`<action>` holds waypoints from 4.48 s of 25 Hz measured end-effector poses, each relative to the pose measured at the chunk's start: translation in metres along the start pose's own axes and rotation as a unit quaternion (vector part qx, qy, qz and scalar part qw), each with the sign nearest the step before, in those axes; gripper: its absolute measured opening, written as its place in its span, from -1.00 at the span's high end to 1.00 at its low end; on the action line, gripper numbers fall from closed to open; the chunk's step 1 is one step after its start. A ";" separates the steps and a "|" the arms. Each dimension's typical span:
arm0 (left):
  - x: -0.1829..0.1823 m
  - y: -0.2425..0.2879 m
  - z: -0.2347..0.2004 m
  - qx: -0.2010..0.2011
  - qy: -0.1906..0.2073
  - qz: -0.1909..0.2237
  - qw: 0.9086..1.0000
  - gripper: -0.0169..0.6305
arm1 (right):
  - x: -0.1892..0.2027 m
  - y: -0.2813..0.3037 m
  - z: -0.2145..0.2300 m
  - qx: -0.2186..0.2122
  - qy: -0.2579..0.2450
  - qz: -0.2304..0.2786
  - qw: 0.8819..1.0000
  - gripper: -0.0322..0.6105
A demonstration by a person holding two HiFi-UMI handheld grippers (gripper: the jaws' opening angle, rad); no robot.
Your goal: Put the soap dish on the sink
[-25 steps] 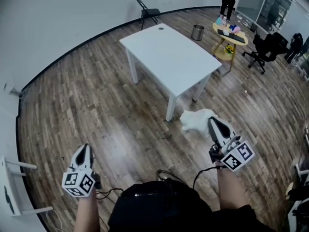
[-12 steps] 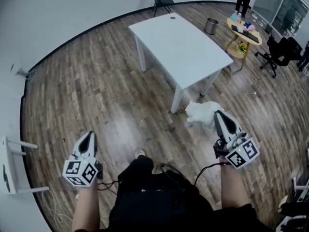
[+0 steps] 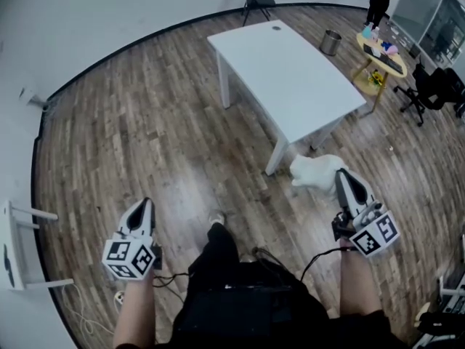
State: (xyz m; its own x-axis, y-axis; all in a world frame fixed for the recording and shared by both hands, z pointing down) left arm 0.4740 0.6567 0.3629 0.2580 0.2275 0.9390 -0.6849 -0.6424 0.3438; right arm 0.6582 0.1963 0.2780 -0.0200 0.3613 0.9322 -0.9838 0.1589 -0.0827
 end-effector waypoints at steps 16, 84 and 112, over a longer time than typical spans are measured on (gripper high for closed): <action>-0.054 0.129 -0.090 0.056 0.027 0.020 0.998 0.98 | -0.003 0.134 0.019 0.027 -0.010 -0.019 0.999 0.81; -0.275 0.655 -0.204 0.110 0.063 0.006 0.992 0.98 | -0.059 0.545 0.347 0.057 0.000 0.016 0.998 0.81; -0.307 0.885 -0.159 0.308 0.132 -0.027 0.942 0.98 | -0.059 0.558 0.408 0.239 0.005 0.058 0.969 0.81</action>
State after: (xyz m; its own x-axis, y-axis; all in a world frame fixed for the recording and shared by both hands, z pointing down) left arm -0.3195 0.1348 0.3804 0.0474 0.3935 0.9181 -0.1295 -0.9089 0.3963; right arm 0.0377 -0.1115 0.3209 -0.1367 0.3603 0.9228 -0.9450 -0.3269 -0.0123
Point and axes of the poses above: the fingertips, and each gripper's own axes: y forward along the fingers, z to its right, x out of its underside, the point moved 5 cm from there along -y, backward along the fingers, and after that the axes turned 10 degrees about y, right-handed, at the moved point
